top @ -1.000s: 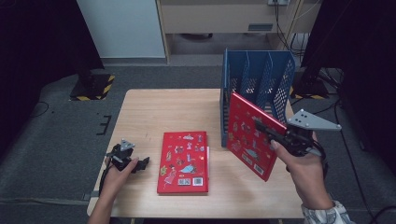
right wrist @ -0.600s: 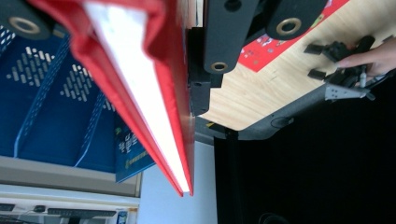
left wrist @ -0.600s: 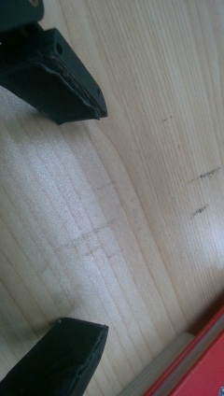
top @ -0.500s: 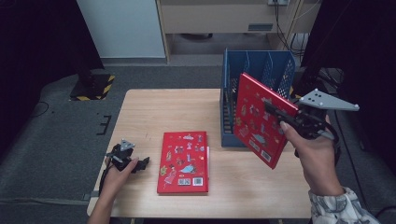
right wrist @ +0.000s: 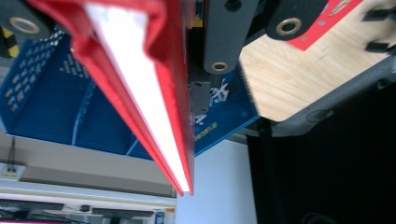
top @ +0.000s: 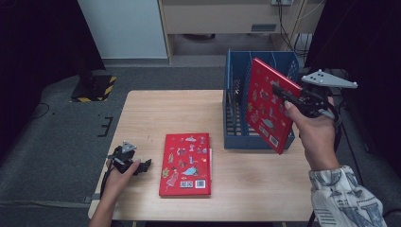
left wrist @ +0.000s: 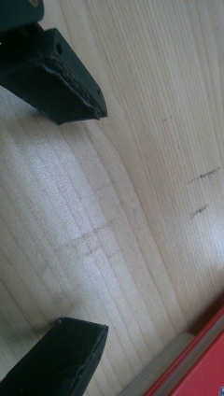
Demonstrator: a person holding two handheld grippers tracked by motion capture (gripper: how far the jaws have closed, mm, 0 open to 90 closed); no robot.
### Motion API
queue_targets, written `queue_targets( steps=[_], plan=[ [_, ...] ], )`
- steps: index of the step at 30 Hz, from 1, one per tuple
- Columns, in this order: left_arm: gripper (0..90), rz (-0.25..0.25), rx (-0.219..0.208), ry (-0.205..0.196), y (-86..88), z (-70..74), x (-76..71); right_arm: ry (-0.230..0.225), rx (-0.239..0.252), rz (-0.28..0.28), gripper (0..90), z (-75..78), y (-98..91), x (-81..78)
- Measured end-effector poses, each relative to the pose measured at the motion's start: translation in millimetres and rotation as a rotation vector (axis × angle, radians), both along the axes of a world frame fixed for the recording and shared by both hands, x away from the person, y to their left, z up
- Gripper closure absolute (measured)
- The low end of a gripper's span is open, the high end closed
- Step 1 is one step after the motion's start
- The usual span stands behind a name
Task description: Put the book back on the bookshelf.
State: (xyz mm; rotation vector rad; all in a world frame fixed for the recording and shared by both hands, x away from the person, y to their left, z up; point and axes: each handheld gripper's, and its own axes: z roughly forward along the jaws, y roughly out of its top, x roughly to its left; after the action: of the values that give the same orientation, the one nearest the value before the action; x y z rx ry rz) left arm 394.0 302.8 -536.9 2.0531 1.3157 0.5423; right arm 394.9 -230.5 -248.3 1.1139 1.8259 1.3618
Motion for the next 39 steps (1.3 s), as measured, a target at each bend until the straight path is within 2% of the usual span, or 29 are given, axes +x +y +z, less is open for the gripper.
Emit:
queue_targets(
  steps=[10, 13, 30, 39],
  plan=[
    [0.0, -0.001, 0.0, 0.0, -0.1, 0.0, 0.0, -0.005, -0.034, -0.062, 79.3, -0.4, 2.0, 23.2],
    [0.0, -0.001, 0.0, 0.0, -0.1, 0.0, 0.1, -0.004, -0.025, -0.074, 79.3, -1.1, 0.8, 28.4],
    [0.0, 0.002, -0.005, 0.001, -1.1, -0.1, 0.6, -0.005, -0.043, -0.126, 79.3, -0.4, 2.8, 48.6],
    [0.0, 0.002, -0.005, 0.001, -1.2, -0.1, 0.7, 0.004, -0.041, -0.141, 79.3, -4.8, 5.7, 58.5]
  ],
)
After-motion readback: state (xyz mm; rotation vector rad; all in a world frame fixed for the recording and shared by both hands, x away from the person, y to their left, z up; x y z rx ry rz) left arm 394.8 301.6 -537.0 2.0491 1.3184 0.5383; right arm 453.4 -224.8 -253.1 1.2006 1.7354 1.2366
